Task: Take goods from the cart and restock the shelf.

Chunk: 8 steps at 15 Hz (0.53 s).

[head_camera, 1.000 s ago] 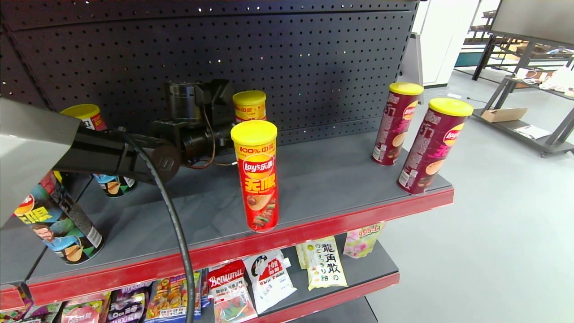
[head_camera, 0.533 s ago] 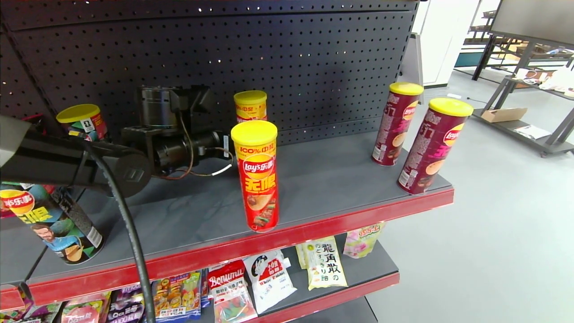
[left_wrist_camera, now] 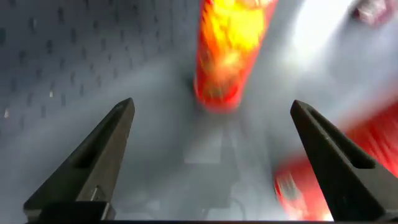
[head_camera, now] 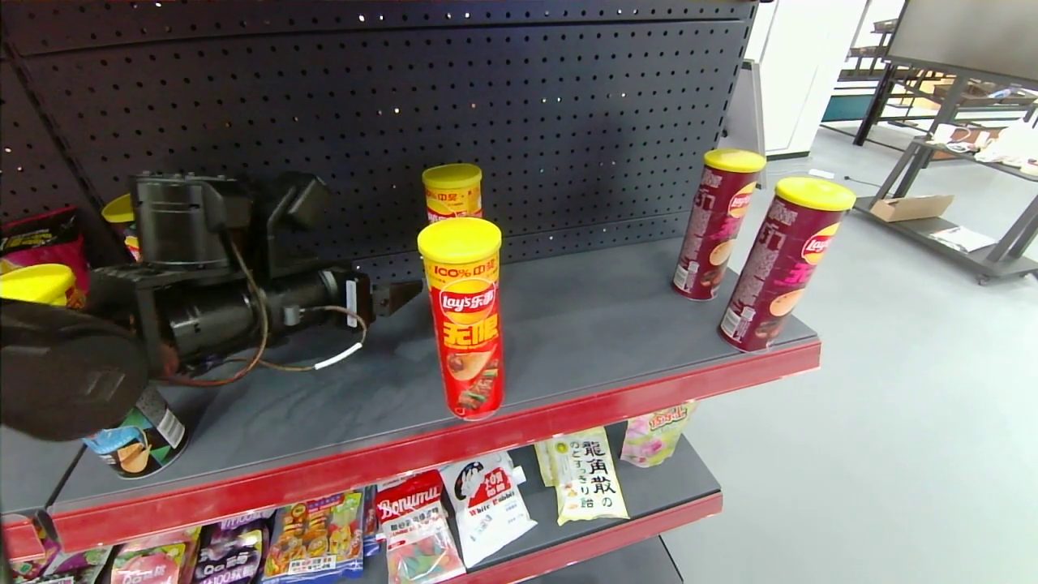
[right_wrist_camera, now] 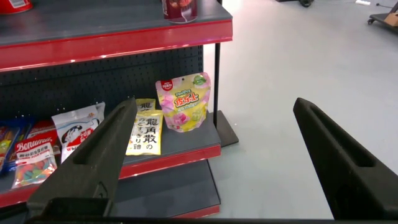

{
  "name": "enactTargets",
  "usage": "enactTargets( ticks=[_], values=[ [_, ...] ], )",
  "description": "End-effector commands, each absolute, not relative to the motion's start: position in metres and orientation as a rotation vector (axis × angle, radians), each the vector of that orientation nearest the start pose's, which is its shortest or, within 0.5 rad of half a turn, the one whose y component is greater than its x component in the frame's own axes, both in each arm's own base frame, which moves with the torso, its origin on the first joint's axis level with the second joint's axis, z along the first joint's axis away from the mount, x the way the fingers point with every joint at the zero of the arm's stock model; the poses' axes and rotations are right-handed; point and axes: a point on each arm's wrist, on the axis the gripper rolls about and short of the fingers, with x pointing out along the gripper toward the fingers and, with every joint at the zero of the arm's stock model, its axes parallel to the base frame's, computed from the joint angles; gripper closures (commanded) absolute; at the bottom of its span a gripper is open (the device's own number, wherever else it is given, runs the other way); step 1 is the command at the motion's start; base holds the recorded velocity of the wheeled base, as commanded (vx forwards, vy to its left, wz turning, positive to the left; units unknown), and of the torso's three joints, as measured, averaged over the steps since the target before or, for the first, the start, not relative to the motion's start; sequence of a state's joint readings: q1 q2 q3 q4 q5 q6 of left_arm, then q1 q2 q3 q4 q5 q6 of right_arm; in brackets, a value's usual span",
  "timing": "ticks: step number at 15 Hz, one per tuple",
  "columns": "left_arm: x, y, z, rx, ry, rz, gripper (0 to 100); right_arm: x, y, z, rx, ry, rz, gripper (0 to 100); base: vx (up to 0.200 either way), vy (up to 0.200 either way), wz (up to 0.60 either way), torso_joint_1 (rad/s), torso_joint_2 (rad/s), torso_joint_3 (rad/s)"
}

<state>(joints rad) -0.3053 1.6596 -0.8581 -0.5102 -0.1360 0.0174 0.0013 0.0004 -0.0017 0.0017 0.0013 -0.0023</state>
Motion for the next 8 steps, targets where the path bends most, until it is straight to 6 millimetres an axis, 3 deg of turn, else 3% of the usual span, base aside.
enactTargets(
  ticks=[1, 5, 8],
  values=[
    [0.227, -0.074, 0.209, 0.052, 0.236, -0.444, 0, -0.023, 0.000, 0.076, -0.003, 0.000, 0.003, 0, 0.000, 0.000, 0.00, 0.000, 0.00, 0.000],
    [0.138, -0.042, 0.227, 0.041, 0.192, -0.457, 0, -0.023, 0.000, 0.076, -0.002, 0.000, 0.003, 0, 0.000, 0.000, 0.00, 0.000, 0.00, 0.000],
    [0.075, -0.021, 0.214, 0.032, 0.111, -0.419, 0, -0.023, 0.000, 0.076, -0.002, 0.000, 0.003, 0, 0.000, 0.000, 0.00, 0.000, 0.00, 0.000]
  ],
)
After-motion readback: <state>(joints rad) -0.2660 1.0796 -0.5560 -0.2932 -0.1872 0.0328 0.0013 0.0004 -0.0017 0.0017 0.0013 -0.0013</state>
